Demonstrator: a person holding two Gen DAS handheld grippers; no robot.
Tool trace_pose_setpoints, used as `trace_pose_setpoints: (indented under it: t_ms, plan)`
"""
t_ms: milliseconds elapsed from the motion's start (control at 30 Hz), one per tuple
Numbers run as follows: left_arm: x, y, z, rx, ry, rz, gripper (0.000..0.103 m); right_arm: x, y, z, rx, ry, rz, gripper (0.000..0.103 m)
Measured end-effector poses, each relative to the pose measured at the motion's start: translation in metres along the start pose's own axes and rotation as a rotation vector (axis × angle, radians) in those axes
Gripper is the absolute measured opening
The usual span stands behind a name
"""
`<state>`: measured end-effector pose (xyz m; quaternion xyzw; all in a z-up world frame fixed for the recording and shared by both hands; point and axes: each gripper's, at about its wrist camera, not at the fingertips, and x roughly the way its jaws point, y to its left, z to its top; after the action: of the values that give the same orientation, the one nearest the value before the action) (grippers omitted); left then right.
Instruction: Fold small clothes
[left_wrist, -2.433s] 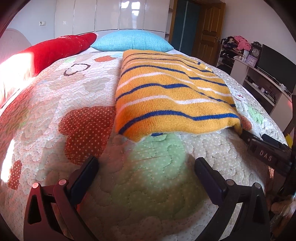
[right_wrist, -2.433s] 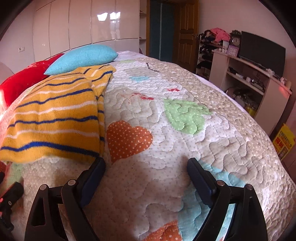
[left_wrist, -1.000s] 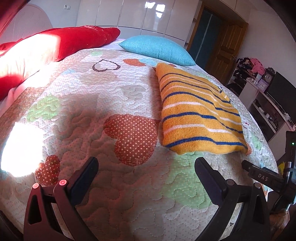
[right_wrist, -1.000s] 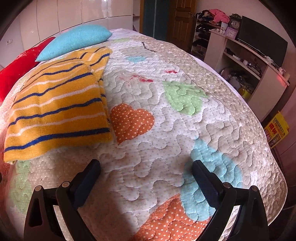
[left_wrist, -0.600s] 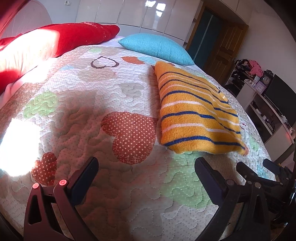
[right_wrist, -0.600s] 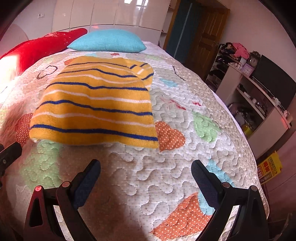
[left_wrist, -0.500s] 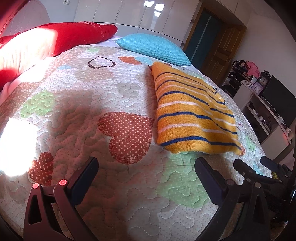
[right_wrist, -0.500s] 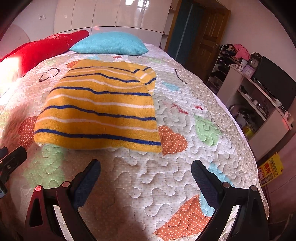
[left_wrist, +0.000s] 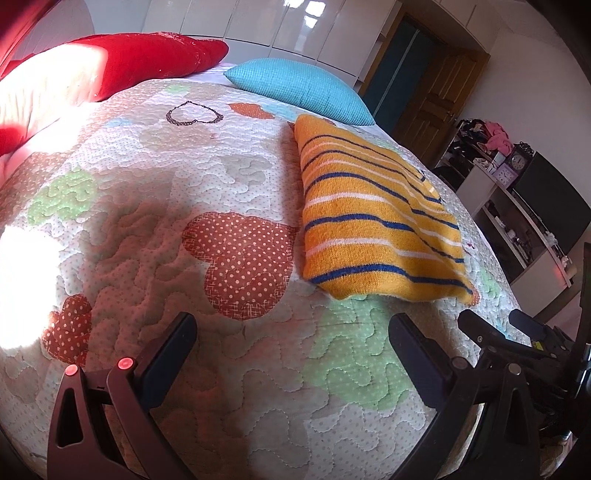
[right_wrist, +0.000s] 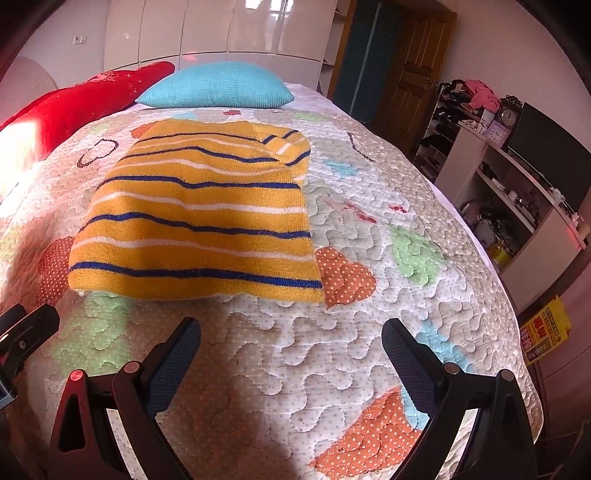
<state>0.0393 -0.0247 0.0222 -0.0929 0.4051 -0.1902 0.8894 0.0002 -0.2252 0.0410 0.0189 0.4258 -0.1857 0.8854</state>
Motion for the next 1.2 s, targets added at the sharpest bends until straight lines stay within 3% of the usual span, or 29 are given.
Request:
trace_pose_setpoints:
  t_ms: [1200]
  plan:
    - [0.006,0.002,-0.002,-0.009,0.027,-0.037,0.103,0.0,0.024,0.011,-0.053,-0.018,0.031,0.1]
